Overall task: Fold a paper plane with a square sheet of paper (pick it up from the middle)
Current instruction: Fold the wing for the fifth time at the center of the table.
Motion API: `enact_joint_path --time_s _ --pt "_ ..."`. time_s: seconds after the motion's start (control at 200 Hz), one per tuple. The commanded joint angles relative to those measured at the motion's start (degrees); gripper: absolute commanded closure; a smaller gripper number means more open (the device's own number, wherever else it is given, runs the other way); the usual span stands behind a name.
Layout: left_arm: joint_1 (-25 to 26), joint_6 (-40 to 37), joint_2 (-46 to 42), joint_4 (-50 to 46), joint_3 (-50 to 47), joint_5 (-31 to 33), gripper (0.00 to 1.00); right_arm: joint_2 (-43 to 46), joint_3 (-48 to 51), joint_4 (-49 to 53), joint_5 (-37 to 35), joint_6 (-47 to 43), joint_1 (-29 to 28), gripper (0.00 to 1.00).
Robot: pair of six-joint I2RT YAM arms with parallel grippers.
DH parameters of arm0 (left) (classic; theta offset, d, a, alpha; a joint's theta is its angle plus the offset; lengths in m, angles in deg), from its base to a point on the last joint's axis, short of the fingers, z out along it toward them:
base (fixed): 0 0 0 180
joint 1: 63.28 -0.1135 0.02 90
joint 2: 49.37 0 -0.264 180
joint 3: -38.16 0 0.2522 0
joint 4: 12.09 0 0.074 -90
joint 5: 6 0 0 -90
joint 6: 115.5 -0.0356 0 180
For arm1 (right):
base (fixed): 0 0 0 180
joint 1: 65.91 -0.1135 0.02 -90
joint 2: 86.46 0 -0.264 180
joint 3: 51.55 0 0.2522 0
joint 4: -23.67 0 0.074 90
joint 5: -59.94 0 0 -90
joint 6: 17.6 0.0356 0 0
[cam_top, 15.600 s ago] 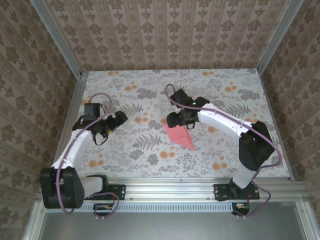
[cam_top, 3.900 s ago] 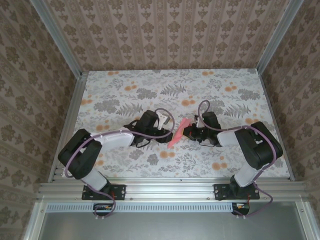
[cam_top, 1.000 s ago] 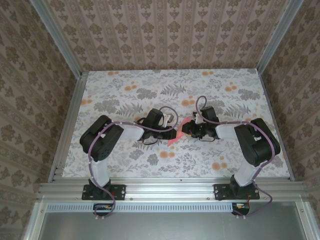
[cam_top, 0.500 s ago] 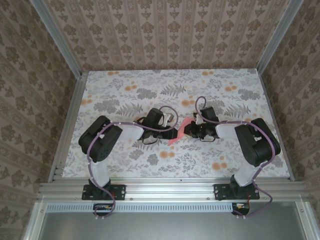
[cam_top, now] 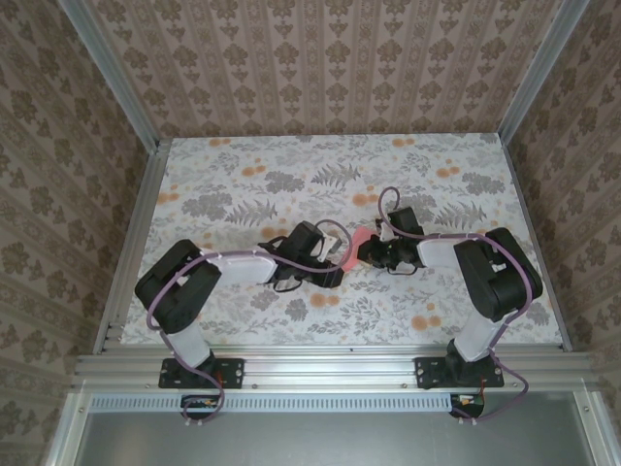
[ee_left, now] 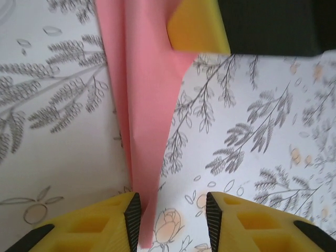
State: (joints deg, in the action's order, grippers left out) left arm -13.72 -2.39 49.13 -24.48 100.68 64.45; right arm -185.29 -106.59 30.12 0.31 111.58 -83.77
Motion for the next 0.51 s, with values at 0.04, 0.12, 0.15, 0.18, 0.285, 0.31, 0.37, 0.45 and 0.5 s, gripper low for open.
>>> enact_joint_path --time_s 0.04,0.12,0.15,0.18,0.285,0.31,0.37,0.45,0.5 --pt "0.45 -4.09 -0.41 -2.94 0.11 5.31 0.64 -1.23 -1.44 1.25 -0.53 0.20 0.29 0.86" --pt "0.61 -4.31 -0.02 -2.91 0.46 5.57 0.68 -1.25 -1.62 1.51 -0.49 0.20 0.23 0.86" --pt "0.64 -4.37 0.09 -2.87 0.49 5.73 0.68 -1.20 -1.68 1.59 -0.46 0.13 0.21 0.86" --pt "0.80 -4.33 0.20 -2.84 0.40 5.96 0.68 -1.20 -1.70 1.68 -0.54 0.11 0.29 0.86" --pt "1.10 -4.77 0.51 -3.20 0.85 6.78 0.71 -1.37 -1.82 1.81 -0.55 0.10 0.26 0.86" --pt "1.13 -4.87 0.47 -3.33 0.98 6.97 0.73 -1.37 -1.88 1.86 -0.57 0.09 0.28 0.86" --pt "1.41 -5.29 0.67 -3.56 1.22 7.42 0.74 -1.41 -1.96 1.85 -0.53 0.11 0.27 0.86" --pt "1.92 -5.90 0.95 -4.29 1.75 8.01 0.78 -1.57 -2.05 1.95 -0.53 0.11 0.27 0.86" --pt "2.36 -6.51 1.32 -4.94 2.24 8.47 0.80 -1.57 -2.12 1.96 -0.57 0.13 0.22 0.86"
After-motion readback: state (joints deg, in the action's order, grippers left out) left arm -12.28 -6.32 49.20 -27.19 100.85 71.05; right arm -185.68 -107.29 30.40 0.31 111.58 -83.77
